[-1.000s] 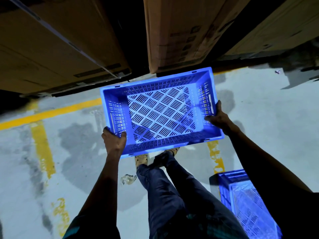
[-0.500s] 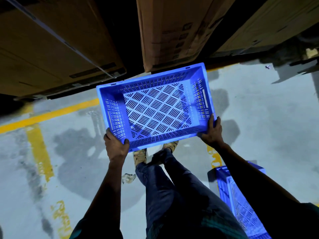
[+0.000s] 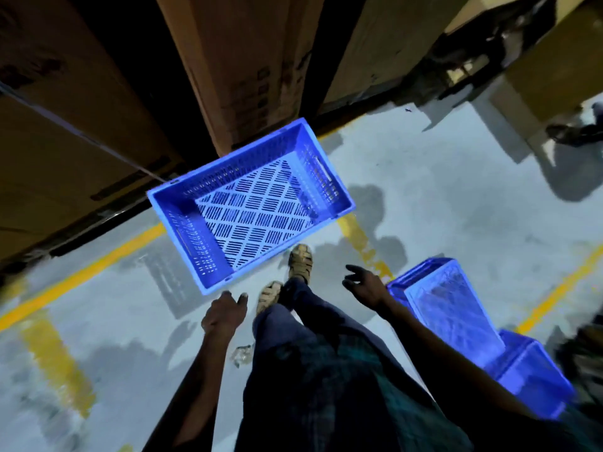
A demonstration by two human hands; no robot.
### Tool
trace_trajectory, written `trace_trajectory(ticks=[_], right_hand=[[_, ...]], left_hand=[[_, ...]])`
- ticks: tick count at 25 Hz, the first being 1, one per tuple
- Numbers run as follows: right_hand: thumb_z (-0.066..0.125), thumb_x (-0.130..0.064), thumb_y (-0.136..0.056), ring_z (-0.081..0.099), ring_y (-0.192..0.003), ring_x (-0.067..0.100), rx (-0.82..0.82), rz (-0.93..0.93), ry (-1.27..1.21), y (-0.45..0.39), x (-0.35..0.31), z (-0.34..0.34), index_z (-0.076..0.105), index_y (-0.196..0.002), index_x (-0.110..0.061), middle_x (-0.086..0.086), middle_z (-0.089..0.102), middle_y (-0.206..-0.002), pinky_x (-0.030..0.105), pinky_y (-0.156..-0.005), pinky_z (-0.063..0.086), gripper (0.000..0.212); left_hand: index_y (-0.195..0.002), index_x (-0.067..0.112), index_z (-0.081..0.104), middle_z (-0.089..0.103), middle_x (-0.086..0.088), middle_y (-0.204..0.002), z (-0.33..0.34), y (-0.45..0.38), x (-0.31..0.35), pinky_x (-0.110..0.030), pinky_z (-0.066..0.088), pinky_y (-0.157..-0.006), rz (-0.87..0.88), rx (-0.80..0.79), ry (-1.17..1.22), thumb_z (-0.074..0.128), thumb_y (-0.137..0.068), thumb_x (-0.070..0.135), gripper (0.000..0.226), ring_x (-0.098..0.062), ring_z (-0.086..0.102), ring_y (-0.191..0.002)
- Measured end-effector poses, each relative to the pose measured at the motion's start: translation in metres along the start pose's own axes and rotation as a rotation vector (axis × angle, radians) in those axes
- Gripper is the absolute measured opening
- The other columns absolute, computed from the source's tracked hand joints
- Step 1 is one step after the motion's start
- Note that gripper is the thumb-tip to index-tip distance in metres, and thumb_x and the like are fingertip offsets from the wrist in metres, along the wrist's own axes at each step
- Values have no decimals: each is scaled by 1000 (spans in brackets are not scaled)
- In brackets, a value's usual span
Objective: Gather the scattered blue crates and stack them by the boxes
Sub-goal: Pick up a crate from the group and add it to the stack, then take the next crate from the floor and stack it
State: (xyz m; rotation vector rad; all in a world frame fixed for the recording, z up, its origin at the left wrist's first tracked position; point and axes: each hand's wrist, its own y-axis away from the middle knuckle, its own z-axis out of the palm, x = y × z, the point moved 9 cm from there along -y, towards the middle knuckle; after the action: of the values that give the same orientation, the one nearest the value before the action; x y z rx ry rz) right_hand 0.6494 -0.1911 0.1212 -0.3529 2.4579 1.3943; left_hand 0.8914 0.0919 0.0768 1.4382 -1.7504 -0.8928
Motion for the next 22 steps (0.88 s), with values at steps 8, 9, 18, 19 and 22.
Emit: trace_trajectory(ticks=[8,9,18,19,22], right_hand=[[60,-19,-93,67,-78,17,401,17,-603,139,72,8,56,-131,-17,6,73,-103,28,-66,47,38],[59,-16,-95,66,-78,19,449,22,-662,154,83,4,55,-131,-15,9,72,-105,24,-64,47,37],[56,-14,-99,72,-94,21,967,-2,-1071,319,236,-43,56,-128,-26,8,72,-111,35,-77,55,32],[55,-13,-99,72,-94,21,1020,-10,-1056,342,260,-46,55,-129,-27,7,72,-112,36,-79,54,33],[51,-8,-99,71,-95,22,1221,-17,-1017,412,332,-58,52,-134,-18,4,73,-109,35,-84,53,36]], left_hand=[[-143,19,44,58,-15,-137,10,119,126,-37,46,-94,639,-75,-55,53,-96,46,55,-33,57,-122],[-144,20,44,57,-14,-138,18,133,136,-37,47,-93,687,-102,-114,52,-97,47,55,-33,57,-121],[-138,22,51,65,-9,-129,109,280,239,-36,51,-94,1137,-237,-374,58,-95,40,47,-25,63,-116],[-135,23,53,67,-7,-126,124,303,251,-35,52,-93,1181,-248,-334,59,-95,38,43,-22,64,-112],[-124,27,58,69,-3,-114,182,372,289,-40,54,-94,1271,-295,-212,62,-95,32,30,-14,67,-102]])
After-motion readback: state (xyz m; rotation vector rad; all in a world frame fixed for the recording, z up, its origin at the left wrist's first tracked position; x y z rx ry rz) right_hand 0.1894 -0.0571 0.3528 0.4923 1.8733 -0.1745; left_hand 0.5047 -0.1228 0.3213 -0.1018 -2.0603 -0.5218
